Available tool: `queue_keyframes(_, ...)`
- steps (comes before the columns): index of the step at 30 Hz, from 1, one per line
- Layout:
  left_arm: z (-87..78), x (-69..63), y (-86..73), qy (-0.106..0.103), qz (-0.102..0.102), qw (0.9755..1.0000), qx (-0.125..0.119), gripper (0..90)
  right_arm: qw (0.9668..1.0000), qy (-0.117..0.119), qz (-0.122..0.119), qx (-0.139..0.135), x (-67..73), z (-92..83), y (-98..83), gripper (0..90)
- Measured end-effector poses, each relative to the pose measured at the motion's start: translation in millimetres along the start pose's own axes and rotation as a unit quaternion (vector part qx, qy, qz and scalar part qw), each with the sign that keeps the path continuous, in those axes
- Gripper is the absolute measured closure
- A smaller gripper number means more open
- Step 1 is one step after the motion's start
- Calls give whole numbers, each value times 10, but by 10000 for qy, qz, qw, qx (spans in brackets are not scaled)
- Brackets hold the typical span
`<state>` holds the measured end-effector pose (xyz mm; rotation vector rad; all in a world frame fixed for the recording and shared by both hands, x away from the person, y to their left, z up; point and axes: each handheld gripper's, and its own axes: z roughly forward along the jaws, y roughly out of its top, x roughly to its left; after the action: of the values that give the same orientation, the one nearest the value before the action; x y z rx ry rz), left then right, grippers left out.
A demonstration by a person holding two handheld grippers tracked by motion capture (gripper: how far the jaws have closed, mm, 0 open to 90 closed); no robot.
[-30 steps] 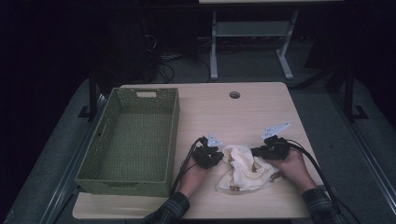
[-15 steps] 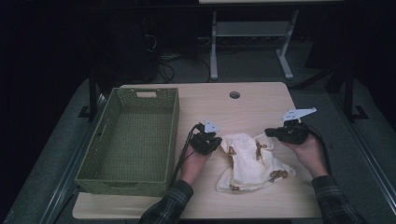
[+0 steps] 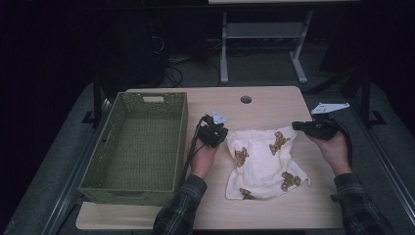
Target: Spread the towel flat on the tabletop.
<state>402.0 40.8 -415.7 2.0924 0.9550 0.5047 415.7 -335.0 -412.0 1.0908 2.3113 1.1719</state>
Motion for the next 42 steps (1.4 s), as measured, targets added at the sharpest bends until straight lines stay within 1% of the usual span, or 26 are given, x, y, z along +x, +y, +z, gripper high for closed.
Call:
queue_keyframes(3,56,39,23,173,25,9998,36,887,9999,-89,57,18,-87,10,22,879)
queue_keyframes(5,96,66,32,232,13,9997,71,887,9998,-161,133,36,-181,49,34,879)
queue_keyframes(7,138,88,38,297,1,9995,95,886,9997,-173,141,48,-194,64,38,879)
queue_keyframes(10,206,119,42,269,-58,9996,100,877,9997,-198,162,51,-235,131,41,867)
queue_keyframes(11,215,116,40,256,-57,9996,115,867,9996,-203,184,67,-240,157,39,843)
queue_keyframes(12,221,106,38,220,-54,9997,134,834,9996,-205,182,48,-242,167,35,798)
queue_keyframes(14,210,71,32,208,-6,9996,165,792,9996,-124,266,4,-237,166,20,772)
queue_keyframes(16,182,50,28,88,17,9998,190,754,9996,-140,251,13,-220,145,-2,747)
queue_keyframes(18,144,9,18,-75,22,9998,207,726,9996,-87,264,22,-201,115,-37,735)
queue_keyframes(19,120,-10,10,-160,75,9995,245,708,9996,-60,273,31,-181,94,-65,729)
queue_keyframes(20,105,-31,2,-209,94,9995,229,696,9997,-32,232,45,-165,76,-90,721)
queue_keyframes(21,78,-70,-16,-300,119,9992,244,683,9997,2,234,65,-114,36,-144,719)
queue_keyframes(22,55,-101,-34,-388,146,9988,262,683,9997,2,234,65,-114,36,-144,719)
queue_keyframes(23,36,-134,-53,-481,149,9984,268,680,9997,33,220,65,-85,16,-172,715)
queue_keyframes(25,3,-188,-88,-569,214,9977,293,672,9998,60,178,91,-33,-17,-219,715)
queue_keyframes(27,-37,-232,-132,-724,237,9966,298,665,9997,131,153,102,32,-47,-277,715)
queue_keyframes(28,-60,-260,-164,-836,229,9958,302,663,9997,136,139,131,58,-56,-294,715)
queue_keyframes(29,-78,-285,-191,-895,257,9952,304,659,9997,158,130,166,102,-68,-320,714)
queue_keyframes(30,-101,-316,-222,-937,263,9948,317,656,9997,166,80,168,135,-80,-342,715)
queue_keyframes(31,-125,-333,-253,-972,329,9942,321,651,9997,187,69,163,171,-96,-365,715)
queue_keyframes(32,-151,-355,-289,-1030,304,9937,332,648,9996,202,44,167,205,-114,-389,714)
queue_keyframes(34,-201,-389,-359,-1135,343,9923,354,643,9995,248,56,207,275,-149,-432,709)
queue_keyframes(36,-241,-430,-416,-1181,380,9915,382,639,9993,265,-48,266,323,-184,-470,706)
queue_keyframes(37,-278,-455,-451,-1217,436,9907,417,637,9992,266,-20,300,347,-199,-486,702)
queue_keyframes(40,-361,-514,-525,-1334,504,9889,418,629,9987,335,-26,373,427,-269,-586,702)
queue_keyframes(42,-421,-564,-578,-1417,551,9874,431,624,9984,392,-65,407,472,-311,-644,699)
